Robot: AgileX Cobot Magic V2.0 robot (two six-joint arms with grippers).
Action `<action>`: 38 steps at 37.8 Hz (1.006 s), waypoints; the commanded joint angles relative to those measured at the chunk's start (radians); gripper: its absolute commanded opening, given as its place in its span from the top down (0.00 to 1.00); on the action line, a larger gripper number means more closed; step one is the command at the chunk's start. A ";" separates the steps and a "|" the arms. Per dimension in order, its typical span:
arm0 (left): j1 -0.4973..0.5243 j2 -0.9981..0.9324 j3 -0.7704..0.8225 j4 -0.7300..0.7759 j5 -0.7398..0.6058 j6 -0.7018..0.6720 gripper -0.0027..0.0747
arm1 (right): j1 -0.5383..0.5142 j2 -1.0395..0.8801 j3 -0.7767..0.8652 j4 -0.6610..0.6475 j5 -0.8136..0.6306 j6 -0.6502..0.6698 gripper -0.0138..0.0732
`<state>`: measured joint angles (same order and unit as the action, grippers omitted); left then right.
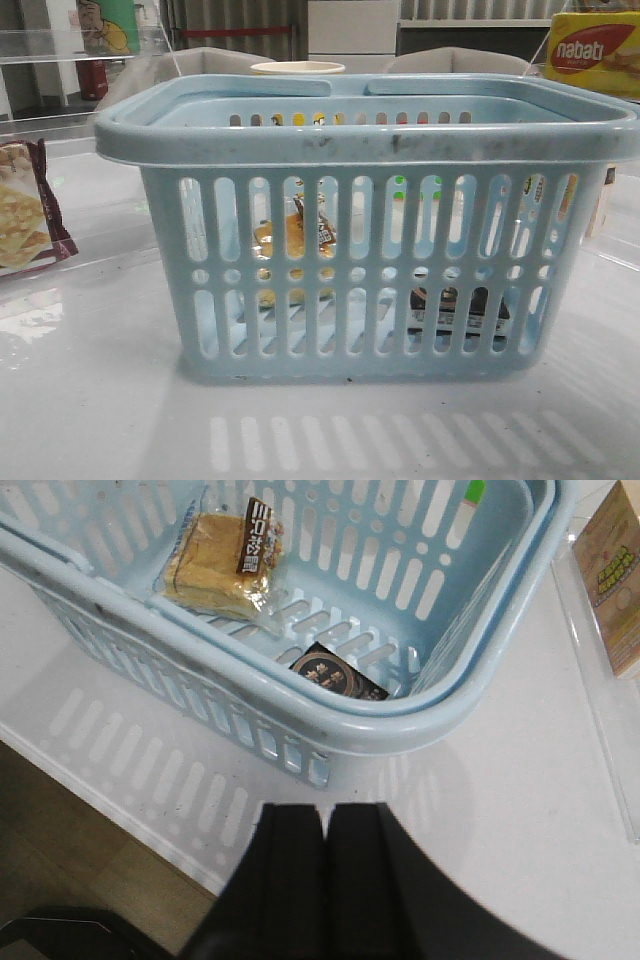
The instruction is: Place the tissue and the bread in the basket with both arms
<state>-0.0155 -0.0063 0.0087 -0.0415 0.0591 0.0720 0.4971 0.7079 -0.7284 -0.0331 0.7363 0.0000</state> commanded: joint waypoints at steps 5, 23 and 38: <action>-0.006 -0.018 -0.001 -0.005 -0.090 -0.012 0.85 | -0.001 -0.002 -0.027 -0.011 -0.060 -0.009 0.81; -0.006 -0.018 -0.001 -0.005 -0.090 -0.012 0.85 | -0.001 -0.002 -0.027 -0.011 -0.060 -0.009 0.81; -0.006 -0.018 -0.001 -0.005 -0.090 -0.012 0.85 | -0.274 -0.217 0.107 -0.014 -0.290 -0.009 0.81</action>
<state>-0.0155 -0.0063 0.0087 -0.0415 0.0591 0.0720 0.3007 0.5486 -0.6517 -0.0354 0.6296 0.0000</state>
